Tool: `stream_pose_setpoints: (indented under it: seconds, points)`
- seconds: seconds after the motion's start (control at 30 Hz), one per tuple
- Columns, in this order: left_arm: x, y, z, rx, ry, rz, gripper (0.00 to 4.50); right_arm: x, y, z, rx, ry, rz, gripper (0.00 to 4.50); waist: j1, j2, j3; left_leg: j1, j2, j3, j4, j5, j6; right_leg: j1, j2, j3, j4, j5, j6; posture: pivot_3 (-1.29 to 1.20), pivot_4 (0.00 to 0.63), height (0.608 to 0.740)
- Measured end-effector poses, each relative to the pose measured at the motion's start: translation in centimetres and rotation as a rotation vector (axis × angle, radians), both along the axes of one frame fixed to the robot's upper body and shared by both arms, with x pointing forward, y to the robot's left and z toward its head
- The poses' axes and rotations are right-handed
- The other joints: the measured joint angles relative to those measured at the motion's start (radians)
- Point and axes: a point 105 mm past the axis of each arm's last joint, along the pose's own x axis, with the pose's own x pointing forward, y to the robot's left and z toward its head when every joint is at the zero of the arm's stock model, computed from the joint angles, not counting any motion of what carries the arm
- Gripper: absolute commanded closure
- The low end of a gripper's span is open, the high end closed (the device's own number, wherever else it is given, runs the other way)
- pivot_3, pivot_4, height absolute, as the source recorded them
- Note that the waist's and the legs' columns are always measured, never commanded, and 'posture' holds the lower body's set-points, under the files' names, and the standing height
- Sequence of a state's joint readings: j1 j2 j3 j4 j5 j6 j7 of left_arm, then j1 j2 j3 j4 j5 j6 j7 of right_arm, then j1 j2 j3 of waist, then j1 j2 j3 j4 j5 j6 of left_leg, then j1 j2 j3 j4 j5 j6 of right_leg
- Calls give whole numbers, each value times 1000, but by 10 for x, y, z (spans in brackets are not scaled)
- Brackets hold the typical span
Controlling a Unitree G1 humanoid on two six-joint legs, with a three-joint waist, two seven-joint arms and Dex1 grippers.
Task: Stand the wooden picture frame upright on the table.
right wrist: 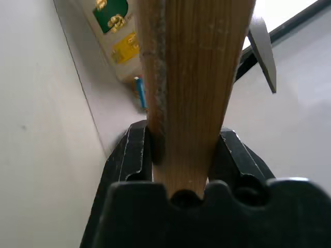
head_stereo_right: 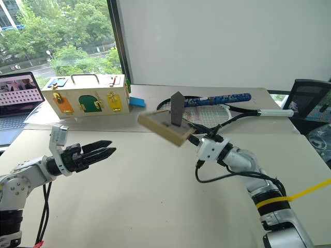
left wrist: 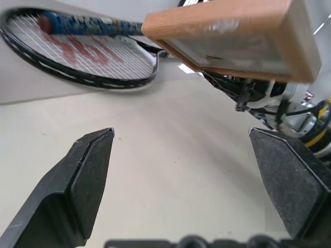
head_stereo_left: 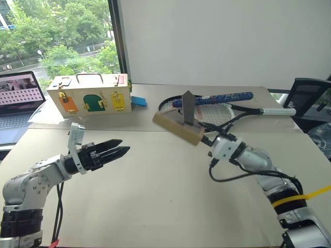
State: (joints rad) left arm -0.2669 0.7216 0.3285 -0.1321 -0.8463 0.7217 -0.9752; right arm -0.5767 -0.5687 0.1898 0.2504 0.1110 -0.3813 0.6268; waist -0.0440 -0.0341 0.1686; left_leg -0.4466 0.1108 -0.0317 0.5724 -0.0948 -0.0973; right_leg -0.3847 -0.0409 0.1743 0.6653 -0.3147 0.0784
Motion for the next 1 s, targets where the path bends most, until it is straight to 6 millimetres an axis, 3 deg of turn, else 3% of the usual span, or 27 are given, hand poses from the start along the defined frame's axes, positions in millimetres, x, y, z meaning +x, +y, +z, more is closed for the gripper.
stream_pose_setpoints:
  seconds: [0.1, 0.23, 0.4, 0.67, 1.0]
  points:
    - [1, 1, -3, 29, -18, 28, 0, 2, 4, -7, 94, 210, 53, 3280, 6, 0, 0, 0, 0, 0, 0, 0, 0, -1, 0, -1, 0, 0, 0, 0, 150, 739]
    - [1, -5, -7, 56, -52, 73, 0, 6, 11, -35, 237, 627, 78, 3282, 6, 0, 0, -1, 0, 0, 0, 0, 0, -2, 0, -1, 0, 0, 0, 0, 150, 739]
    - [-3, -9, -10, 69, -45, 60, 0, 2, 10, -56, 273, 845, 70, 3282, 4, 0, 0, -3, 0, 0, 0, 0, 0, -4, 0, -1, 0, 0, 0, 0, 150, 739]
    - [-6, -13, -13, 93, -47, 48, 0, -35, 22, -65, 291, 1194, 224, 3283, 2, 0, 0, -3, 0, 0, 0, -1, 1, -4, 0, 0, 0, 0, 0, 0, 150, 739]
    - [-7, -17, -18, 128, -47, 34, 0, -45, 22, -76, 215, 1178, 205, 3285, 2, 0, 0, -3, 0, 0, 1, -1, 1, -4, 0, -1, 0, -1, 0, 0, 150, 739]
